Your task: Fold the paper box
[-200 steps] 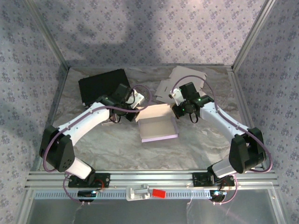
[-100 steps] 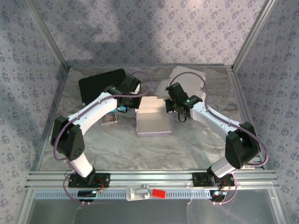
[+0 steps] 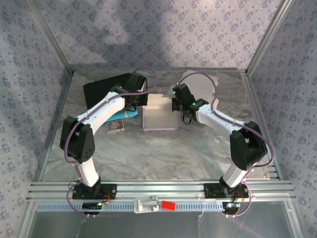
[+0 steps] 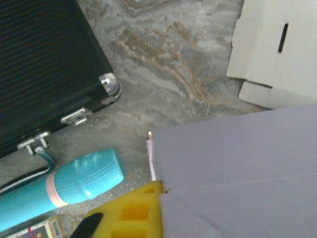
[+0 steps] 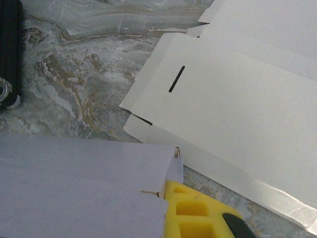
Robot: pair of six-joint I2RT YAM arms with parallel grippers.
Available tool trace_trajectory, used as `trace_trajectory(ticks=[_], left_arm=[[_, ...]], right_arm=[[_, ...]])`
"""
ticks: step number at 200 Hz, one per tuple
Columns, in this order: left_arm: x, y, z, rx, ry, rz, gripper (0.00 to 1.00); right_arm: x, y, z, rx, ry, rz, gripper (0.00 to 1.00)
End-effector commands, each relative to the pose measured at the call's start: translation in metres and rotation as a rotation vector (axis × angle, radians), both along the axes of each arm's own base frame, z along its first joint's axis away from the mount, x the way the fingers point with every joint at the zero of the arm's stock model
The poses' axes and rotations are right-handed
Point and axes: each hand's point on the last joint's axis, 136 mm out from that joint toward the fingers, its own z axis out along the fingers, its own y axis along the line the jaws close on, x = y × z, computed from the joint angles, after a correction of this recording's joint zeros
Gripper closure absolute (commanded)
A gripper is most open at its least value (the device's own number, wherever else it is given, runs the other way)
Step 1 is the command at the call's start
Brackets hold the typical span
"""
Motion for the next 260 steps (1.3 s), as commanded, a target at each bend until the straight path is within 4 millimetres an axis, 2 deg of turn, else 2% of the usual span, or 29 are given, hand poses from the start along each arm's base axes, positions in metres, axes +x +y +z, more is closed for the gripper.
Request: trace_trajectory(ticks=[1,39,83,124,152,178,202,213,235,260], left_arm=[[-0.001,-0.031,-0.001,-0.129,-0.011,-0.052,1.00],[-0.010,-0.034,-0.008,-0.196,-0.043,-0.029,1.00],[-0.031,-0.033,-0.022,-0.202,-0.060,-0.054,1.00],[-0.056,-0.027,-0.047,-0.138,-0.013,-0.069,1.00],[-0.066,-0.022,-0.057,-0.101,0.001,-0.061,1.00],[-0.070,-0.020,-0.060,-0.079,0.000,-0.059,1.00],[-0.069,-0.020,-0.060,-0.067,-0.003,-0.060,1.00],[-0.069,-0.020,-0.061,-0.065,-0.001,-0.058,1.00],[-0.068,-0.023,-0.060,-0.068,0.001,-0.060,1.00],[-0.069,-0.025,-0.060,-0.065,-0.003,-0.062,1.00]], right_arm=[[-0.002,0.026,0.011,0.106,-0.071,0.097,1.00],[-0.012,0.021,-0.002,0.134,-0.087,0.097,1.00],[-0.029,0.020,-0.014,0.131,-0.082,0.101,1.00],[-0.049,0.008,-0.028,0.091,0.010,0.042,1.00],[-0.067,0.000,-0.022,0.115,0.077,-0.013,0.78],[-0.085,0.000,-0.003,0.232,0.140,-0.060,0.54],[-0.111,0.003,0.005,0.339,0.284,-0.101,0.48],[-0.124,0.005,0.004,0.388,0.357,-0.127,0.42],[-0.149,0.005,0.002,0.457,0.480,-0.189,0.40],[-0.153,0.003,0.031,0.594,0.452,-0.255,0.40]])
